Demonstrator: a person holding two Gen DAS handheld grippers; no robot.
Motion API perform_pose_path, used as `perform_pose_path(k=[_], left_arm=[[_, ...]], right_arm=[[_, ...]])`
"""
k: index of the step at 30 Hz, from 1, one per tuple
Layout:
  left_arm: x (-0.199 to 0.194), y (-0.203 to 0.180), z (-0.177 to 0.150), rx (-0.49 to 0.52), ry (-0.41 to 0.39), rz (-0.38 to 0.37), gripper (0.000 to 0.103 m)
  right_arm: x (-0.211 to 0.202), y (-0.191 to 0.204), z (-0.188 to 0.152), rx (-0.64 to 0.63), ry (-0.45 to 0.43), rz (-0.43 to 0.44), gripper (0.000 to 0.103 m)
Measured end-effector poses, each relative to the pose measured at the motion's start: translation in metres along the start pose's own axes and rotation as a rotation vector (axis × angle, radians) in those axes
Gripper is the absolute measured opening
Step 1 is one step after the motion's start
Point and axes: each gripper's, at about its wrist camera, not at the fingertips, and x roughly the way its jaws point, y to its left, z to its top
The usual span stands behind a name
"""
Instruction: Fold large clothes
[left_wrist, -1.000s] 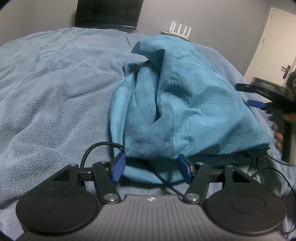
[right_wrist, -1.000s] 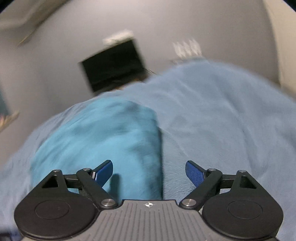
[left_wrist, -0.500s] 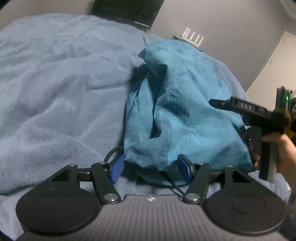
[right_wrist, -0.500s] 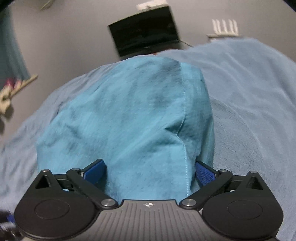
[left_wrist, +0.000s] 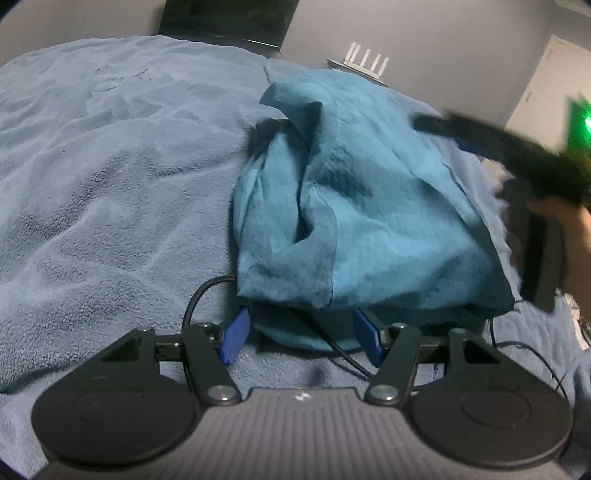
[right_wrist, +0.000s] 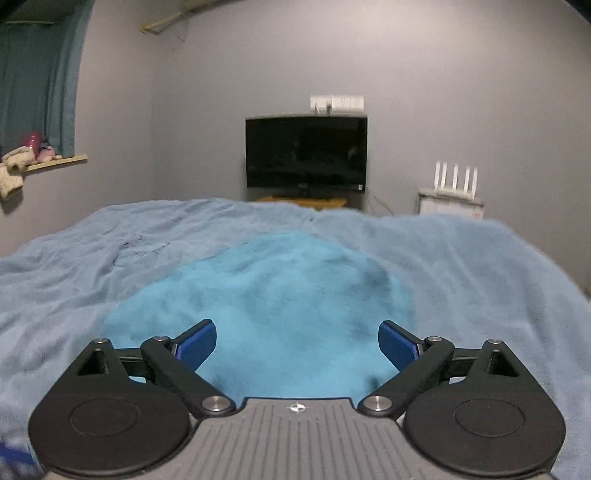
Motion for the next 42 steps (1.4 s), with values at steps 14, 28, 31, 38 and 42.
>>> perform_pose_path(k=[14, 28, 31, 38, 42], left_arm=[[-0.013, 0.007, -0.005, -0.023, -0.029, -0.039, 0.060], [-0.068, -0.059, -0.080, 0.135, 0.191, -0.264, 0.060], [-0.073, -0.076, -0.086, 0.196, 0.161, -0.262, 0.061], [-0.041, -0.055, -0.057, -0.100, -0.024, -0.173, 0.068], [-0.008, -0.055, -0.048, -0.004, -0.066, 0.044, 0.068]], right_arm=[[-0.014, 0.023, -0.023, 0.001, 0.120, 0.030, 0.099], [-0.180, -0.020, -0.119, 0.125, 0.175, 0.021, 0.100], [-0.187, -0.012, -0.134, 0.084, 0.195, 0.034, 0.100], [-0.162, -0.009, -0.150, 0.047, 0.203, 0.001, 0.084], [-0.141, -0.008, -0.157, 0.033, 0.236, -0.002, 0.075]])
